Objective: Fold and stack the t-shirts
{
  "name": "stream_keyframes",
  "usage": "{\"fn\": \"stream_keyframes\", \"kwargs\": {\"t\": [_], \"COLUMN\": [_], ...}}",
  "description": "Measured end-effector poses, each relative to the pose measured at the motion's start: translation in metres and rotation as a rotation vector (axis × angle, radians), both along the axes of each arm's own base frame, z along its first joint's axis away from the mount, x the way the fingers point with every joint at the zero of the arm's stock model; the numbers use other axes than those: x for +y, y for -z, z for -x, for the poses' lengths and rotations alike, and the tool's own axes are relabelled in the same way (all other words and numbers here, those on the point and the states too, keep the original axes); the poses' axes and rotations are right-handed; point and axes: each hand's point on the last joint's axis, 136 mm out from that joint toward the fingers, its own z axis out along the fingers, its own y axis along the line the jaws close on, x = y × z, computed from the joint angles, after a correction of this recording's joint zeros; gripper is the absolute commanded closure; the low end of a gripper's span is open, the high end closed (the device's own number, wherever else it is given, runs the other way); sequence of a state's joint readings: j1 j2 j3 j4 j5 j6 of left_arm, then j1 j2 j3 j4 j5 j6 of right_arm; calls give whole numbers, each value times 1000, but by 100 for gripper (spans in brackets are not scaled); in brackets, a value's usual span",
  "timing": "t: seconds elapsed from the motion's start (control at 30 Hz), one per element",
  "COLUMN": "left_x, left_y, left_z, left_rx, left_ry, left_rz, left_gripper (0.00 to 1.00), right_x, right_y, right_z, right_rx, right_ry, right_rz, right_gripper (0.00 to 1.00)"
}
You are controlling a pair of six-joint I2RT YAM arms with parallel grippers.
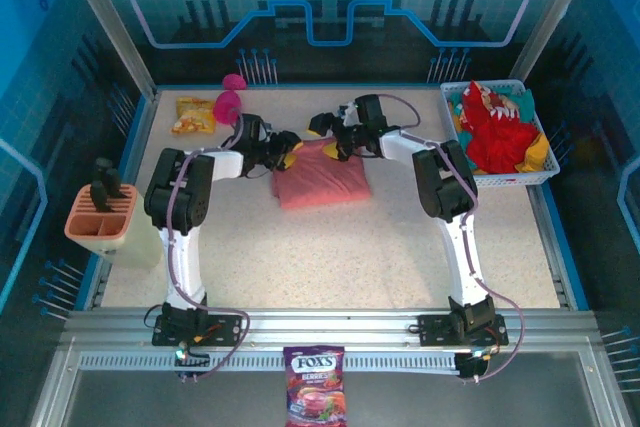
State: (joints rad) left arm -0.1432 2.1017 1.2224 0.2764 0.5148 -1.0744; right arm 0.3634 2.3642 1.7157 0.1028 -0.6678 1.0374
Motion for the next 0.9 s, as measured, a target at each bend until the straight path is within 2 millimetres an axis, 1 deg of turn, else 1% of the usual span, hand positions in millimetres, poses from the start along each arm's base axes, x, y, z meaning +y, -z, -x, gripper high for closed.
{"fn": "stream_keyframes", "kwargs": {"t": [0.13,0.27,0.43,0.5,0.57,0.6,0.67,0.73,0.77,0.83,0.9], "left_x": [18,34,45,46,45,44,42,41,41,42,44], "left_y": [-1,-2,-5,-14,-28,-40,-62,-84,-90,-97,-93], "left_z": [-6,-10,-11,-8,-3,1,5,12,15,26,35], "left_rx": [-3,-5,4,3,-10,-25,-64,-108,-122,-135,-126], "left_ry": [-30,-54,-53,-40,-19,-3,28,66,82,119,146], "left_rz": [3,4,-12,-18,-24,-27,-40,-68,-84,-122,-160], "left_gripper": [47,47,46,45,44,43,42,40,39,37,36], "right_x": [-8,-19,-30,-32,-32,-31,-31,-31,-32,-35,-42], "right_y": [1,-1,-2,-5,-7,-10,-19,-35,-44,-64,-82], "right_z": [-9,-18,-25,-26,-25,-24,-22,-19,-17,-10,-2], "right_rx": [2,2,3,3,4,2,-2,-20,-31,-58,-87], "right_ry": [25,54,76,73,64,55,38,25,19,10,5], "right_rz": [-15,-30,-37,-47,-61,-69,-89,-107,-114,-126,-126], "right_gripper": [0,0,0,0,0,0,0,0,0,0,0]}}
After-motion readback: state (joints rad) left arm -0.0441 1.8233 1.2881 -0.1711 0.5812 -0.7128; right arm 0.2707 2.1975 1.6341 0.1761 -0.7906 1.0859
